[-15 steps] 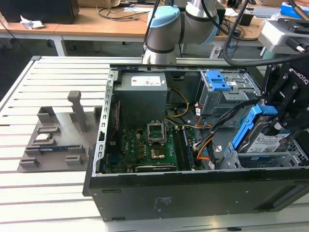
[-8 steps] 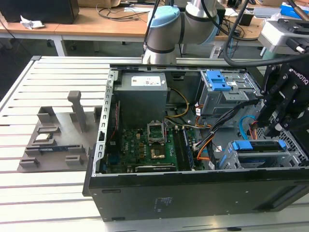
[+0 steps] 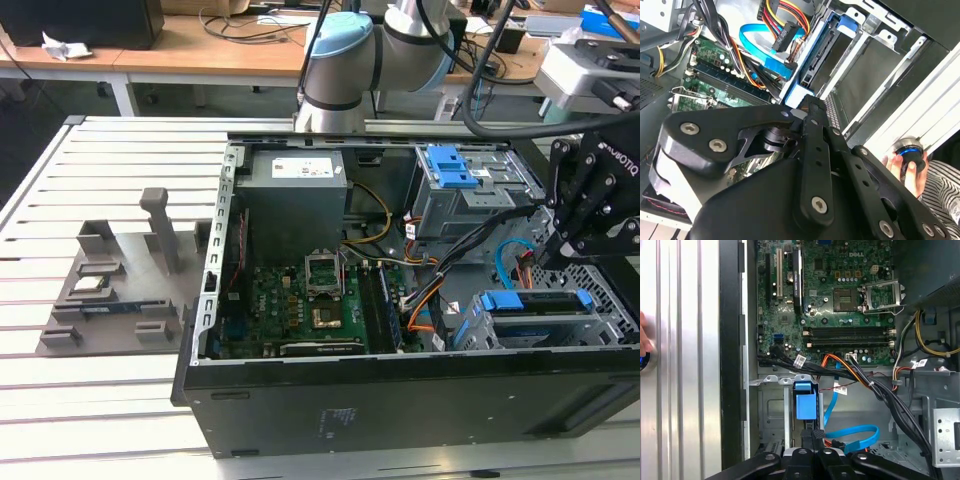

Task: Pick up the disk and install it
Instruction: 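Insert the disk into the insertion slot, then insert the first disk wire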

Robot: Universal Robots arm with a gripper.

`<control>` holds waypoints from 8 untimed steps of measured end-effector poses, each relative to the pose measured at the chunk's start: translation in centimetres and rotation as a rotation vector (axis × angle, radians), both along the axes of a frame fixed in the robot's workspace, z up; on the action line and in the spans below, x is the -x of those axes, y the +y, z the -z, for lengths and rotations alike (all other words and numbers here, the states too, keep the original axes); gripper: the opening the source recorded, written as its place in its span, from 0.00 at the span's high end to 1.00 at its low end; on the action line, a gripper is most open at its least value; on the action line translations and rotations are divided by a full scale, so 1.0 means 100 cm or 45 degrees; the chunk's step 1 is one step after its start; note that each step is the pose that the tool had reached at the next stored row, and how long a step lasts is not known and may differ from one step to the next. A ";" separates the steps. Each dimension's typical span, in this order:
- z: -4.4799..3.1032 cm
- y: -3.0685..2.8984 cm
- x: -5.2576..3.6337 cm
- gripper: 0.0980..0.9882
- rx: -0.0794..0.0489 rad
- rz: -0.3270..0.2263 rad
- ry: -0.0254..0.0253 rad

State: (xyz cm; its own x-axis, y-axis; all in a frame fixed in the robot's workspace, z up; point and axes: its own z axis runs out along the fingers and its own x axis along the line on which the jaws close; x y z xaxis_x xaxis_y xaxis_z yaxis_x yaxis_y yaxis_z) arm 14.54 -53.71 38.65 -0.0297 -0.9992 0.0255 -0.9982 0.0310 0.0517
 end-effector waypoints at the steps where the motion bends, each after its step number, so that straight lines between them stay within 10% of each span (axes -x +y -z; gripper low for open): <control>1: 0.0000 0.0000 0.0000 0.99 0.000 0.000 0.0001; 8: 0.0005 0.0007 -0.0154 0.99 0.000 0.000 0.0003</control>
